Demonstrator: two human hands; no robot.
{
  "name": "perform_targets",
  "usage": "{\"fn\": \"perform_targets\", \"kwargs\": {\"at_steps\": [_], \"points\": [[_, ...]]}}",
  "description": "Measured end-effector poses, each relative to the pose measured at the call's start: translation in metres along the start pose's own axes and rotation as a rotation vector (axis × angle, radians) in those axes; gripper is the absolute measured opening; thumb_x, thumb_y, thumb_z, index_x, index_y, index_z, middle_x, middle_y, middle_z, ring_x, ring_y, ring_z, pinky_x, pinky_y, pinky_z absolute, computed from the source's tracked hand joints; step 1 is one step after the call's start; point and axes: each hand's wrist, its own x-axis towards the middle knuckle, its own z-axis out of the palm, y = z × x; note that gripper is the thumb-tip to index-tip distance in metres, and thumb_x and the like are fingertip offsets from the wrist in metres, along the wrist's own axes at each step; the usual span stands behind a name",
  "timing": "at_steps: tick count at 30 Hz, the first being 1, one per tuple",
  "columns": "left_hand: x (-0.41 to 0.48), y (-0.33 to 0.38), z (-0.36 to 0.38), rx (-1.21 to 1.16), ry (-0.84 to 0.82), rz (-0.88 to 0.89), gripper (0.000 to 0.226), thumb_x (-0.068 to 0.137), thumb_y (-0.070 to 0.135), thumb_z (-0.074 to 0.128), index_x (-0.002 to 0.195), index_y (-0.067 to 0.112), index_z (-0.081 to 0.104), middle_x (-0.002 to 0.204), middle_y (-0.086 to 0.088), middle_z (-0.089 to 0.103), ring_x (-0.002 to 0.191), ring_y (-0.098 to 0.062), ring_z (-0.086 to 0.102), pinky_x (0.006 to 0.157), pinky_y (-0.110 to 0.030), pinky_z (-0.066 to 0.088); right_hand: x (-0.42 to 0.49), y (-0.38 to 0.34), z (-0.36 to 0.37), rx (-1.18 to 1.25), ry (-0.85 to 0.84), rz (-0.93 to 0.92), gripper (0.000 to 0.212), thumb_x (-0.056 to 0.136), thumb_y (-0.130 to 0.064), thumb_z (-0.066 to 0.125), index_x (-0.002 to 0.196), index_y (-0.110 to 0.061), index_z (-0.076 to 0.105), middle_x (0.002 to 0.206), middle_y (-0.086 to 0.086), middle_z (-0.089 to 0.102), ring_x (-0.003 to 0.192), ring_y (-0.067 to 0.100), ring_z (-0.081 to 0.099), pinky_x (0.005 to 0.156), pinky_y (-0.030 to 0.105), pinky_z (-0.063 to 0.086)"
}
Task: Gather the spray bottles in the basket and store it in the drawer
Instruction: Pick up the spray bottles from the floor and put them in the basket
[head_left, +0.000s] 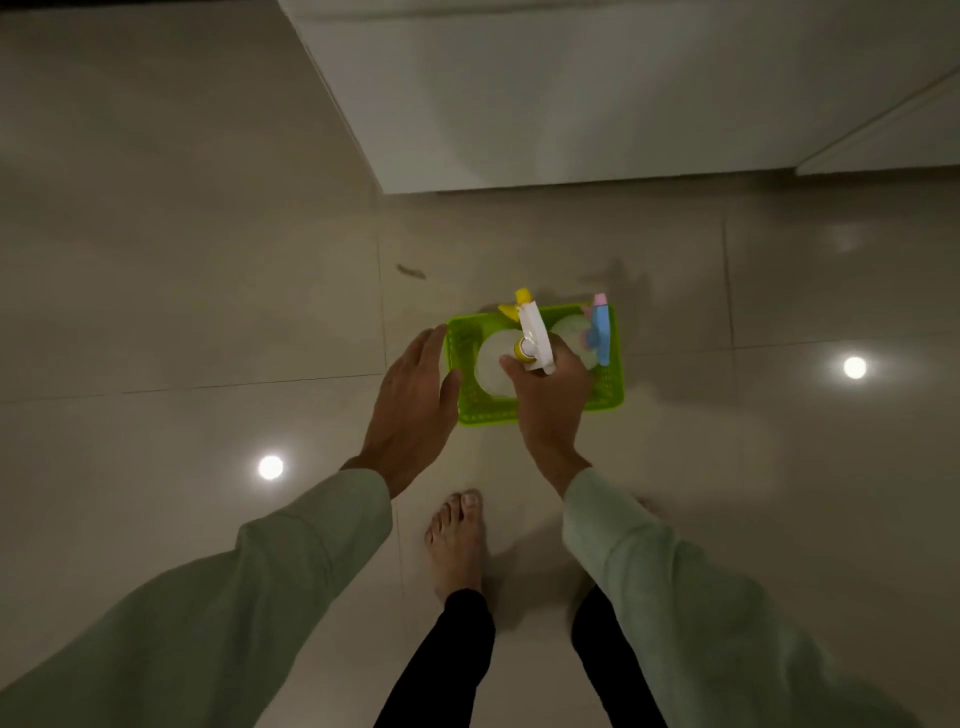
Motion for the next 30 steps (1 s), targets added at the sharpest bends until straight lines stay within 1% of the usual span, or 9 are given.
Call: {"fn": "perform_targets", "kwargs": {"at_steps": [2, 5, 9, 13, 16, 20, 23, 25, 30], "points": [[0.013, -0.013, 0.010, 0.001, -0.012, 0.006, 0.056, 0.104, 0.025, 0.041, 0.155, 0.012, 0.023, 0.161, -0.010, 0.030, 0.148, -0.026, 0.030, 0.121, -0.043, 0.027, 0.006, 0.017, 0.020, -0.044, 0.046, -0.055, 0.023, 0.071, -0.014, 0.084, 0.088, -0.015, 0.070, 0.073, 0.000, 0.063, 0.078, 0.032, 0.059, 0.073, 0.045, 0.050], [0.031, -0.031, 0.024, 0.011, -0.013, 0.005, 0.056, 0.103, 0.023, 0.043, 0.155, 0.013, 0.024, 0.161, -0.008, 0.031, 0.147, -0.026, 0.032, 0.120, -0.043, 0.029, 0.013, 0.039, 0.046, -0.117, 0.102, -0.161, 0.024, 0.073, -0.015, 0.083, 0.094, -0.016, 0.070, 0.074, -0.018, 0.054, 0.081, 0.018, 0.049, 0.073, 0.031, 0.040], [0.051, -0.048, 0.035, 0.018, -0.011, 0.015, 0.056, 0.103, 0.022, 0.044, 0.155, 0.013, 0.024, 0.161, -0.009, 0.031, 0.148, -0.026, 0.031, 0.121, -0.039, 0.028, 0.021, 0.061, 0.067, -0.180, 0.105, -0.173, 0.028, 0.079, -0.016, 0.079, 0.104, -0.010, 0.070, 0.093, 0.004, 0.069, 0.090, 0.024, 0.052, 0.079, 0.031, 0.040], [0.056, -0.054, 0.035, 0.032, -0.019, 0.022, 0.057, 0.103, 0.025, 0.043, 0.155, 0.014, 0.023, 0.161, -0.009, 0.030, 0.148, -0.026, 0.030, 0.121, -0.039, 0.026, 0.022, 0.065, 0.075, -0.210, 0.125, -0.195, 0.027, 0.080, -0.020, 0.080, 0.100, -0.006, 0.066, 0.090, 0.008, 0.066, 0.086, 0.023, 0.047, 0.072, 0.024, 0.028], [0.054, -0.052, 0.030, 0.018, -0.013, 0.019, 0.058, 0.103, 0.026, 0.044, 0.155, 0.015, 0.023, 0.161, -0.009, 0.030, 0.148, -0.026, 0.029, 0.122, -0.041, 0.026, 0.021, 0.065, 0.071, -0.219, 0.074, -0.169, 0.032, 0.080, -0.021, 0.080, 0.105, -0.007, 0.066, 0.095, 0.007, 0.066, 0.090, 0.022, 0.048, 0.078, 0.033, 0.039], [0.040, -0.039, 0.019, 0.015, -0.014, 0.012, 0.059, 0.103, 0.028, 0.043, 0.156, 0.015, 0.021, 0.162, -0.008, 0.028, 0.150, -0.024, 0.027, 0.123, -0.040, 0.025, 0.012, 0.065, 0.054, -0.214, -0.063, -0.105, 0.064, 0.075, -0.025, 0.083, 0.130, -0.009, 0.056, 0.121, 0.008, 0.064, 0.112, 0.027, 0.055, 0.094, 0.042, 0.047], [0.026, -0.020, 0.005, 0.018, -0.010, 0.009, 0.059, 0.104, 0.028, 0.043, 0.156, 0.015, 0.020, 0.163, -0.008, 0.027, 0.150, -0.024, 0.026, 0.123, -0.041, 0.025, 0.002, 0.052, 0.029, -0.195, -0.165, -0.127, 0.092, 0.069, -0.039, 0.087, 0.145, -0.016, 0.042, 0.136, 0.005, 0.055, 0.118, 0.012, 0.045, 0.096, 0.021, 0.036], [0.013, -0.001, -0.007, 0.023, -0.019, 0.006, 0.059, 0.104, 0.029, 0.042, 0.156, 0.015, 0.020, 0.163, -0.009, 0.026, 0.150, -0.025, 0.025, 0.123, -0.041, 0.024, -0.003, 0.034, 0.006, -0.198, -0.219, -0.159, 0.099, 0.066, -0.048, 0.088, 0.147, -0.020, 0.040, 0.136, -0.001, 0.052, 0.117, 0.003, 0.038, 0.092, 0.013, 0.028], [-0.024, 0.064, -0.041, 0.013, 0.007, 0.019, 0.058, 0.104, 0.030, 0.042, 0.156, 0.016, 0.020, 0.164, -0.008, 0.023, 0.151, -0.023, 0.023, 0.124, -0.037, 0.020, -0.010, -0.041, -0.062, -0.164, -0.207, -0.210, 0.081, 0.074, -0.067, 0.074, 0.141, -0.036, 0.041, 0.139, -0.018, 0.044, 0.134, 0.014, 0.045, 0.102, 0.032, 0.044]]}}
